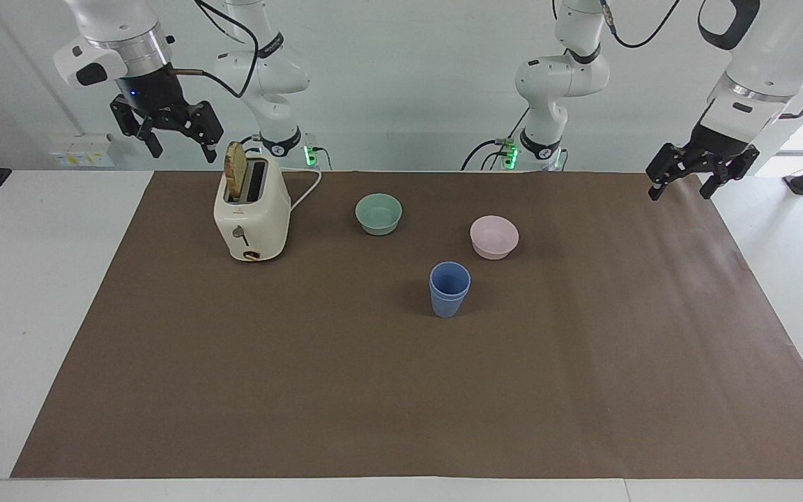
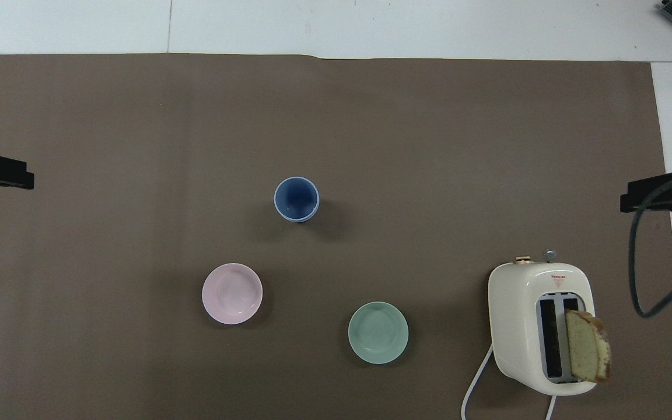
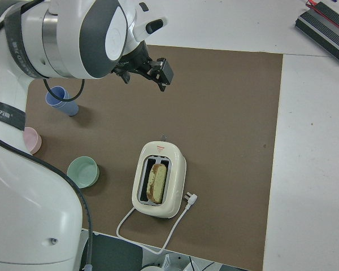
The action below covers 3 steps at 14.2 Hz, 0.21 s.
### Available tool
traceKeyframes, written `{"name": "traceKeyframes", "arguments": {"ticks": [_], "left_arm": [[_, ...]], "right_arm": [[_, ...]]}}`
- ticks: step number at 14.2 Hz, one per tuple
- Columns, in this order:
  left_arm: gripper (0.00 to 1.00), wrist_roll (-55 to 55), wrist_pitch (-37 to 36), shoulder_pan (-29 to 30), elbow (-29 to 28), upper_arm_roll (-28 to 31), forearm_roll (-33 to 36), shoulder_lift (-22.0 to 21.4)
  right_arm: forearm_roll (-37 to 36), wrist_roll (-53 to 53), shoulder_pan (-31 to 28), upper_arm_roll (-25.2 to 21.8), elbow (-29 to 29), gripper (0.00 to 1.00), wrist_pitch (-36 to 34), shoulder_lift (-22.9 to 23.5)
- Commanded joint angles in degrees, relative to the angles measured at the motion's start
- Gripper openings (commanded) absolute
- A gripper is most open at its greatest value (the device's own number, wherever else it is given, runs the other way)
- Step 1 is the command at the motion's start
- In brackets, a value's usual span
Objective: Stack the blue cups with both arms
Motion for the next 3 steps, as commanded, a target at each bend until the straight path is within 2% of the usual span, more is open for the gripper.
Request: {"name": "traceKeyframes", "arguments": {"ticks": [1, 3], "left_arm": [[1.0, 0.11, -0.97, -0.08, 0.16, 0.16, 0.72, -0.56], [1.0, 0.11, -0.97, -0.08, 0.16, 0.16, 0.72, -0.56]], "right_arm": [[1.1, -0.99, -0.78, 0.15, -1.16, 1.0, 1.11, -0.94], [1.1, -1.08, -0.78, 0.24, -1.42, 1.0, 0.94, -1.12]]}}
